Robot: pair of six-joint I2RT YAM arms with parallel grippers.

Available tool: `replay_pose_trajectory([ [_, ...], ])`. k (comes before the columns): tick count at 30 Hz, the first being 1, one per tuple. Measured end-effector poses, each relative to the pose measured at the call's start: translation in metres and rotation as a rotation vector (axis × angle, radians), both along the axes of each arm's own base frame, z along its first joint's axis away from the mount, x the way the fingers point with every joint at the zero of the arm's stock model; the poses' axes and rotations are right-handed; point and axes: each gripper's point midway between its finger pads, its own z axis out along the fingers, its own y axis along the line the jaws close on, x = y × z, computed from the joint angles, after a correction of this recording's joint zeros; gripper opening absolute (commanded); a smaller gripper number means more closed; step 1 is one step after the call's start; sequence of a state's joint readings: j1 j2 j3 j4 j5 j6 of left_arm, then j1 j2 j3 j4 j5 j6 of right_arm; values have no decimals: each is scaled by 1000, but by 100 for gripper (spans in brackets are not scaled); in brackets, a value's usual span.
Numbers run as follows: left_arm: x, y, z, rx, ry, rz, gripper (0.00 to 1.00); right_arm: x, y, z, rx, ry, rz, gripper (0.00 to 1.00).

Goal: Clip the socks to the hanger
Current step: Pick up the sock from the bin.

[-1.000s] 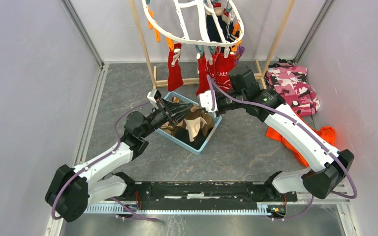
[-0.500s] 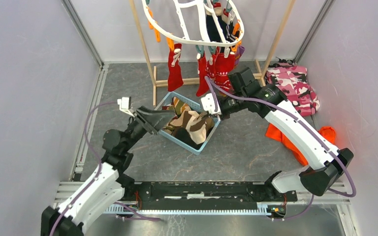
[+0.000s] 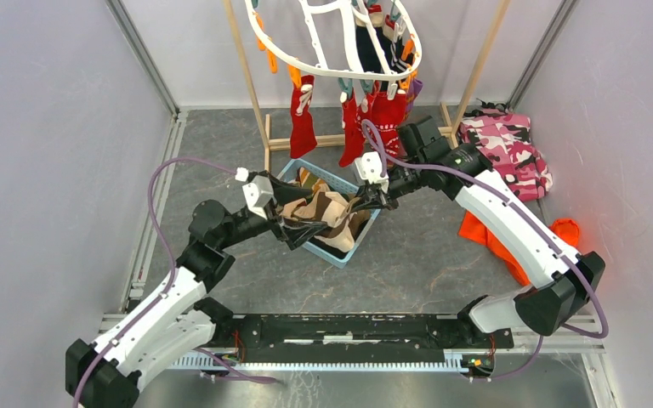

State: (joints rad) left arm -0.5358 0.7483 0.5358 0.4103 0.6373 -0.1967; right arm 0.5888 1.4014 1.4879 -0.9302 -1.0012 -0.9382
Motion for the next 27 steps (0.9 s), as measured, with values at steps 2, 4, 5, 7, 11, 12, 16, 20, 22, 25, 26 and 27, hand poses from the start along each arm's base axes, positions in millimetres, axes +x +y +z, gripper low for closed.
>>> replay_pose_trajectory([
  [2,0,-8,2,20,-23,-23,91,0,2,0,6,13,3,0],
  [4,-4,-19,3,32,-39,-57,90,0,3,0,9,23,2,0],
  [5,-8,-26,2,40,-44,-78,90,0,3,0,10,25,2,0],
  [7,-13,-36,-2,54,-48,-113,89,1,4,0,12,31,3,0],
  [11,-16,-51,-17,84,-16,-147,88,2,5,-2,11,39,0,0],
  [12,-15,-52,-19,88,-9,-144,85,3,6,-2,11,39,-1,0],
  [16,-8,-52,-19,89,-10,-108,73,3,6,-2,10,41,-3,0],
  [20,0,-52,-13,81,-16,-69,68,3,6,-2,10,41,-3,0],
  [22,3,-52,-12,80,-15,-58,60,3,6,-2,10,41,-3,0],
  [25,6,-52,-12,75,-15,-46,50,3,6,-2,8,40,-5,0],
  [26,7,-52,-10,69,-18,-43,49,3,6,-2,8,40,-5,0],
  [27,7,-52,-8,64,-21,-43,49,3,6,-2,8,40,-5,0],
])
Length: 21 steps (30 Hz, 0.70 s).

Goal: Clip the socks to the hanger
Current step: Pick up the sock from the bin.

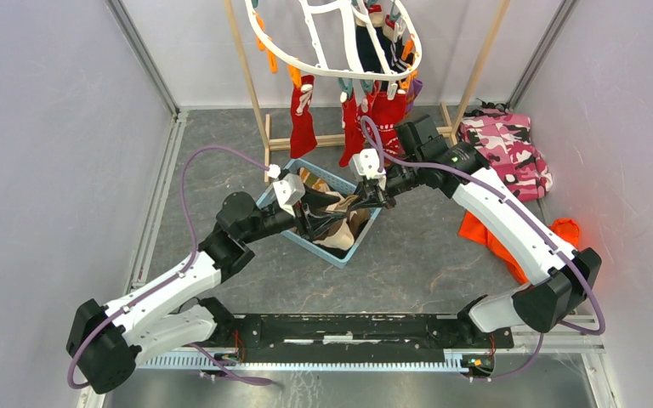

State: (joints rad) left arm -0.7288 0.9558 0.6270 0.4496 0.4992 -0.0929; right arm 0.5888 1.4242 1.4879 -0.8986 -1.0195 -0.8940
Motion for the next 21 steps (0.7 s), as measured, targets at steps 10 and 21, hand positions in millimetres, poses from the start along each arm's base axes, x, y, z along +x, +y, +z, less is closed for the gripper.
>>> replay_pose_trajectory([
  [10,-2,3,17,-96,-11,13,45,0,0,0,-2,-1,-2,0],
  [21,-11,9,26,-158,-17,1,2,1,-1,0,0,0,-2,2],
])
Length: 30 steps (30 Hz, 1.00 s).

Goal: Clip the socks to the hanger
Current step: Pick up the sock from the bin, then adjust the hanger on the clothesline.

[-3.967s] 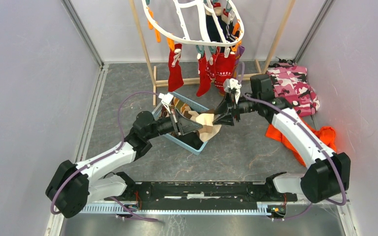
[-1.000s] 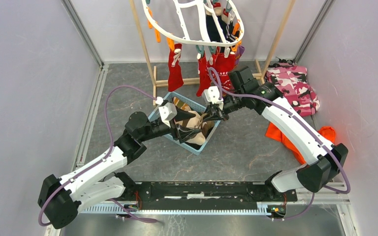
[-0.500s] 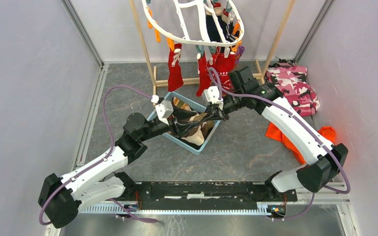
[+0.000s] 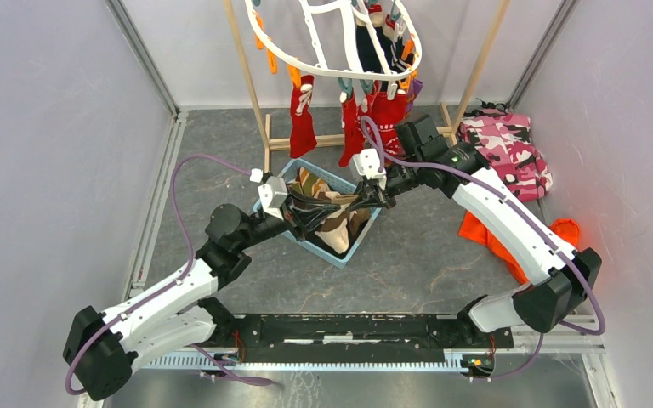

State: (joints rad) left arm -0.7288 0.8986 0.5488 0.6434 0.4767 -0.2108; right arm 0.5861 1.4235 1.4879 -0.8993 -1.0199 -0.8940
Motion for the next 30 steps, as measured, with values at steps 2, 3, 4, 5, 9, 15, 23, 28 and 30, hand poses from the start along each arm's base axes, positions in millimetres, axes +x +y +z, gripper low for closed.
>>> replay_pose_trajectory([
  [2,-1,0,2,-10,7,-4,2,-1,0,1,3,1,3,3],
  [3,-1,0,3,-17,10,-6,6,-1,0,1,5,2,5,3],
  [4,-2,0,3,-23,14,-8,13,-2,0,2,9,3,8,3],
  [5,-2,0,4,-28,21,-10,20,-2,0,2,10,4,9,3],
  [9,-4,0,5,-54,43,-17,22,-4,1,4,21,10,19,3],
  [15,-4,-1,10,-82,51,-28,25,-6,1,6,31,23,25,3],
  [23,-4,-6,7,-91,79,-56,2,-7,1,7,36,28,29,10],
  [28,-6,-6,9,-94,74,-65,2,-5,-1,7,34,32,19,44],
  [30,-6,-4,10,-95,77,-54,2,-2,-4,6,29,29,7,53],
])
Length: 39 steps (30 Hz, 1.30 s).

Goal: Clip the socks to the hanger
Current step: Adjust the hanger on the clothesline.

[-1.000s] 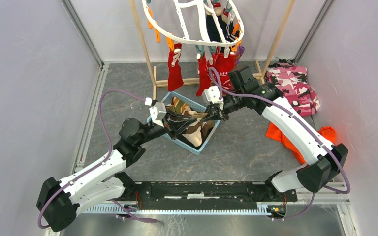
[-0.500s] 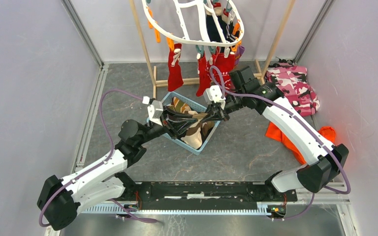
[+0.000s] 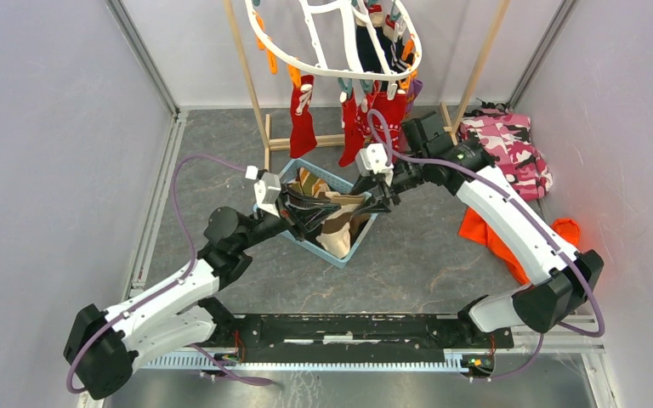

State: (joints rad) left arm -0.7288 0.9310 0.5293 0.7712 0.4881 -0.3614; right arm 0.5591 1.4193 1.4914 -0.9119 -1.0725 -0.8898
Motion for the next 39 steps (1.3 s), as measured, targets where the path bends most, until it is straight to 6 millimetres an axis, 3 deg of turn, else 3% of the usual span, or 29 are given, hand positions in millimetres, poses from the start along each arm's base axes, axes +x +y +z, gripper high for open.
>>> replay_pose_trajectory([
  [5,2,15,-1,25,38,80,2,25,-18,21,4,-72,-80,63],
  [10,6,29,-11,95,76,161,2,55,-36,62,52,-186,-182,63],
  [14,8,40,-19,144,91,219,2,77,-37,75,70,-185,-289,62],
  [18,13,50,-26,193,100,279,2,104,-35,71,93,-137,-434,65],
  [22,18,58,-29,224,94,330,2,129,-35,48,104,-60,-622,66],
  [28,25,64,-31,241,98,382,2,132,-23,25,165,-5,-837,64],
  [31,30,66,-33,245,105,408,2,134,-16,35,240,-5,-906,63],
  [35,34,68,-34,255,93,430,2,153,-16,55,338,1,-1015,61],
  [39,35,69,-31,247,86,438,2,173,-12,62,392,29,-1082,59],
])
